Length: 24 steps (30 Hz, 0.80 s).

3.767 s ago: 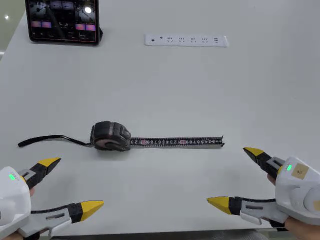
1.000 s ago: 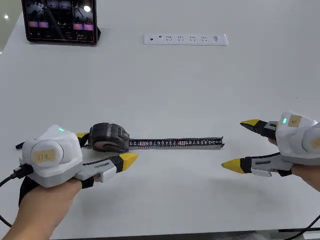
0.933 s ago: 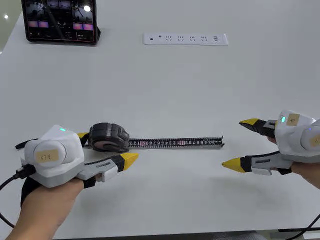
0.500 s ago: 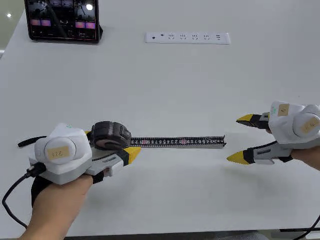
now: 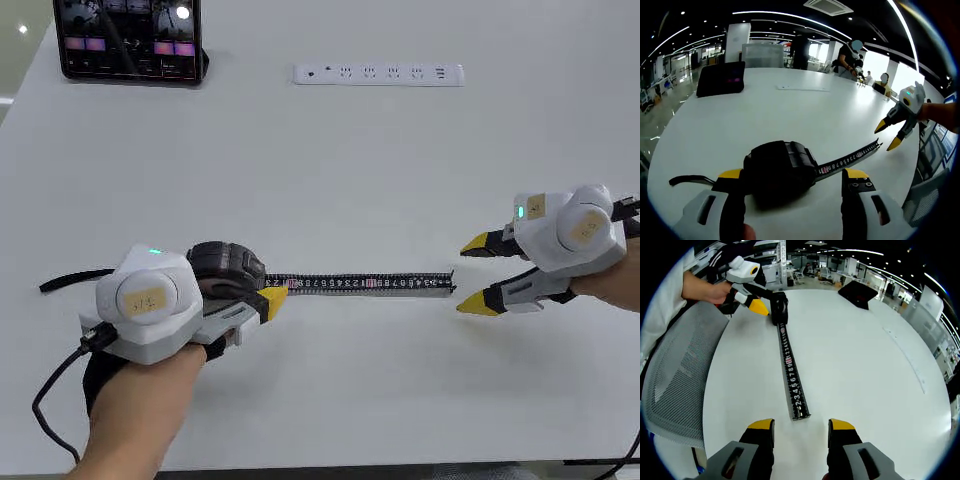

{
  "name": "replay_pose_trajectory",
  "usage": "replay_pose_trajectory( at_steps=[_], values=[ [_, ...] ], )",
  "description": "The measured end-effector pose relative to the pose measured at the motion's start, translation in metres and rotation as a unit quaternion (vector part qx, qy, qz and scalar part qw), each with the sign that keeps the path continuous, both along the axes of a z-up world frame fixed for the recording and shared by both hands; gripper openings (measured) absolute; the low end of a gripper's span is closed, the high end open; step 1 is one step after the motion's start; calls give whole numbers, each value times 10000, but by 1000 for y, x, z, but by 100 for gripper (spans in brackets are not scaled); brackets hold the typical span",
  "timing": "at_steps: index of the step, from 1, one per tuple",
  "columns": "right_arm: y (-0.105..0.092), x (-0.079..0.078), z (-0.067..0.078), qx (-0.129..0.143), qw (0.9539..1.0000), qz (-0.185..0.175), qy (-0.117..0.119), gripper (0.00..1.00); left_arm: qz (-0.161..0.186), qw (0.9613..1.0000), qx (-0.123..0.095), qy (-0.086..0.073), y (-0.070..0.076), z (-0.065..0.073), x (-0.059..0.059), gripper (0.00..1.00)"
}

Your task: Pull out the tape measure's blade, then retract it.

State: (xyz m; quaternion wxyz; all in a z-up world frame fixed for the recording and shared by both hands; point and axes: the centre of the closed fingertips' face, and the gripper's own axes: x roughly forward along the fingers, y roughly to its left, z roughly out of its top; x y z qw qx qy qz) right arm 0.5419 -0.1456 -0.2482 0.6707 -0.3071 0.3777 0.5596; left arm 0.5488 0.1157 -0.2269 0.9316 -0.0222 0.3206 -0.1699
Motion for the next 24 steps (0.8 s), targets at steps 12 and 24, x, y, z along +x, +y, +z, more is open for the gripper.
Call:
replay_pose_trajectory(
  at_steps=[12, 24],
  values=[
    [5, -3, -11, -169, 9991, 359, 166, 26, 218, 9997, 138, 31, 4, -4, 3, 71],
    [8, 0, -16, -268, 9978, 577, 163, 19, 384, 9990, 200, 108, 7, -8, 7, 68]
  ],
)
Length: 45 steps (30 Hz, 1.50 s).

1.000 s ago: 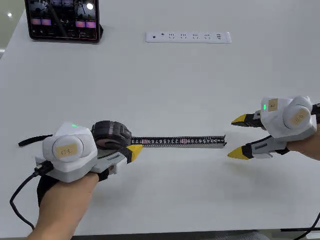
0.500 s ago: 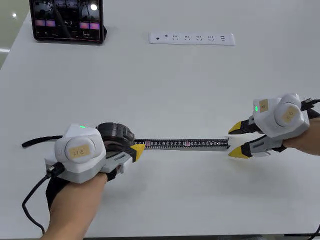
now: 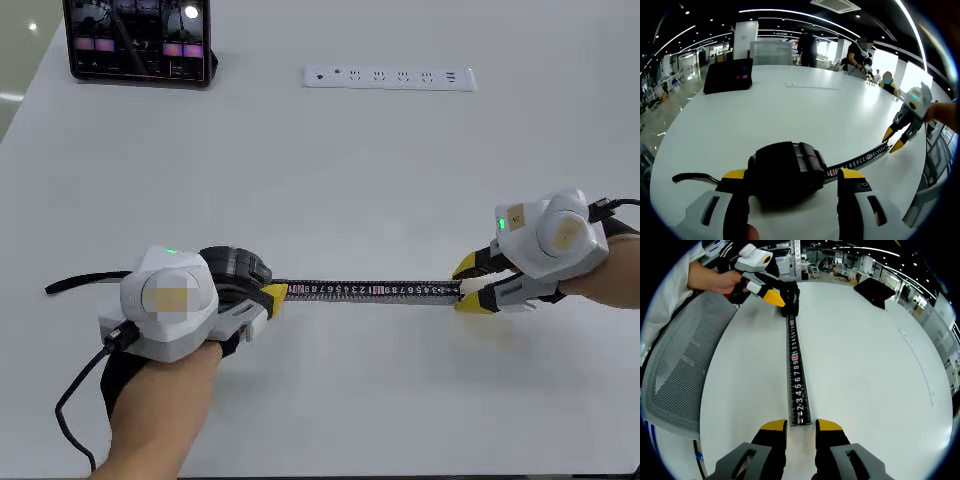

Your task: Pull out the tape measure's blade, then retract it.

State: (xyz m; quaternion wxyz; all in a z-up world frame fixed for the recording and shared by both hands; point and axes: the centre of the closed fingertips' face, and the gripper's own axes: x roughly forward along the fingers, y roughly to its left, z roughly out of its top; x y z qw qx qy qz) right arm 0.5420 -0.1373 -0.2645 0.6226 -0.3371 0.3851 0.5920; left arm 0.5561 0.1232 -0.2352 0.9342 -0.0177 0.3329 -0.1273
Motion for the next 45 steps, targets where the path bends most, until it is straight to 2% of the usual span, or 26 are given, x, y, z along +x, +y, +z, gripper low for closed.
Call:
replay_pose_trajectory(
  at_steps=[7, 24, 45],
  values=[
    [0, 1, -1, -15, 10000, 41, -17, 17, 134, 9999, -105, 25, 2, 0, 3, 66],
    [1, 2, -1, -59, 9998, 158, -52, 12, 333, 9992, -198, 49, 6, -1, 6, 61],
    [1, 3, -3, -275, 9990, 279, -208, 11, 336, 9993, -113, 92, 6, -2, 6, 60]
  ],
)
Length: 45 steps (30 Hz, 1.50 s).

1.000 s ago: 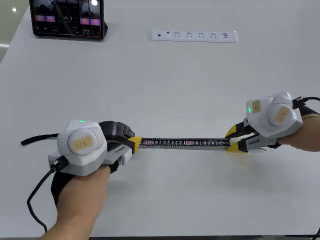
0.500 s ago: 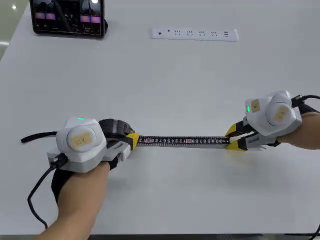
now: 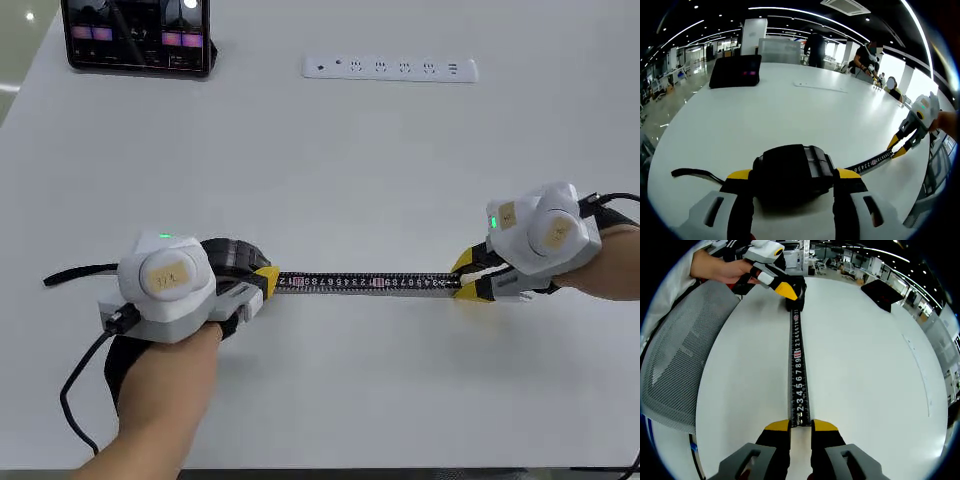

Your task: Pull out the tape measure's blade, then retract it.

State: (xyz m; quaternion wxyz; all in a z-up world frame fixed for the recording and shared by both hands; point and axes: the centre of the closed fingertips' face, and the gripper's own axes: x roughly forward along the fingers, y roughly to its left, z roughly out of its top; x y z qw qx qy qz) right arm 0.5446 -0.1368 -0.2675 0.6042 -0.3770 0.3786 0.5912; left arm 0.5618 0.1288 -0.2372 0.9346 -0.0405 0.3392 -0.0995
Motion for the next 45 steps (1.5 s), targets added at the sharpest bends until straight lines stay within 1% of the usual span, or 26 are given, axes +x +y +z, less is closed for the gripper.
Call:
replay_pose_trajectory(
  at_steps=[5, 9, 10, 21, 26, 29, 35, 45],
  values=[
    [0, 0, 0, -18, 10000, 11, -5, 11, -27, 10000, 18, 25, 0, -1, 0, 59],
    [1, -1, 1, 1, 10000, 21, 23, 11, -65, 9999, 83, 36, 1, -2, 1, 58],
    [3, -2, 1, 27, 10000, 25, 40, 11, -54, 9999, 75, 68, 0, -2, 1, 58],
    [8, -1, 3, 67, 10000, 36, 15, 11, -72, 9999, 42, 66, 0, -1, 0, 57],
    [17, 1, 7, 187, 9998, 18, 13, 11, -62, 10000, -2, 66, 0, -1, 0, 57],
    [23, 0, 6, 192, 9998, 66, 17, 11, -78, 9999, -23, 95, 0, -1, 0, 57],
    [36, 2, 6, 261, 9996, 121, 30, 10, -87, 9999, -37, 91, 1, -1, 1, 57],
    [45, 4, 7, 309, 9994, 158, 40, 10, -64, 9999, -117, 94, 2, -1, 0, 57]
  ],
)
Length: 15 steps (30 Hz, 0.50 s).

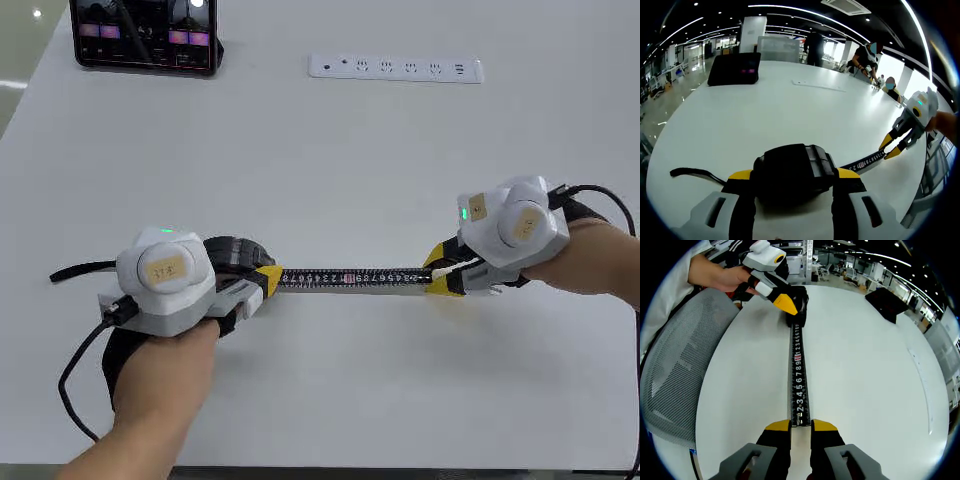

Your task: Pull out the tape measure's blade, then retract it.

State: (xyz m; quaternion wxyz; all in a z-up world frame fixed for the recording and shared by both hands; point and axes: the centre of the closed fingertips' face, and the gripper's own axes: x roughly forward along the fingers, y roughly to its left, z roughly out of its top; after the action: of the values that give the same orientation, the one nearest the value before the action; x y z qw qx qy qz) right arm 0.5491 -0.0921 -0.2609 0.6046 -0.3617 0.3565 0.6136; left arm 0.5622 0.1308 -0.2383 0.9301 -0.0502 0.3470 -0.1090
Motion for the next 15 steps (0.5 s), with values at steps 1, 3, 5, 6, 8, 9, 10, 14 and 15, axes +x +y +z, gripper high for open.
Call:
replay_pose_trajectory(
  at_steps=[1, 3, 5, 6, 8, 9, 10, 14, 15],
  values=[
    [1, 0, 0, 8, 10000, 2, 5, 10, -1, 10000, -10, 1, 0, 0, 0, 57],
    [3, 0, 0, 13, 10000, 11, 1, 10, 8, 10000, -40, 3, 1, 0, 0, 57],
    [4, 1, 0, 19, 10000, 18, 5, 10, 13, 10000, -58, 3, 1, 0, 0, 57],
    [5, 1, 0, 21, 10000, 21, 6, 10, 12, 10000, -65, 4, 1, 0, -1, 57],
    [6, 1, 0, 26, 10000, 25, 12, 10, 6, 10000, -95, 2, 1, 0, -1, 57],
    [7, 1, 0, 30, 10000, 29, 25, 10, -5, 9999, -101, 1, 1, 0, -1, 57],
    [7, 0, 0, 33, 10000, 37, 38, 10, -11, 9999, -108, 5, 1, 1, -1, 57],
    [10, 1, 0, 52, 10000, 44, 43, 10, 0, 9999, -118, 1, 0, 1, -2, 57],
    [11, 1, 0, 63, 10000, 50, 46, 10, -3, 9999, -129, 2, 0, 1, -2, 57]
  ],
)
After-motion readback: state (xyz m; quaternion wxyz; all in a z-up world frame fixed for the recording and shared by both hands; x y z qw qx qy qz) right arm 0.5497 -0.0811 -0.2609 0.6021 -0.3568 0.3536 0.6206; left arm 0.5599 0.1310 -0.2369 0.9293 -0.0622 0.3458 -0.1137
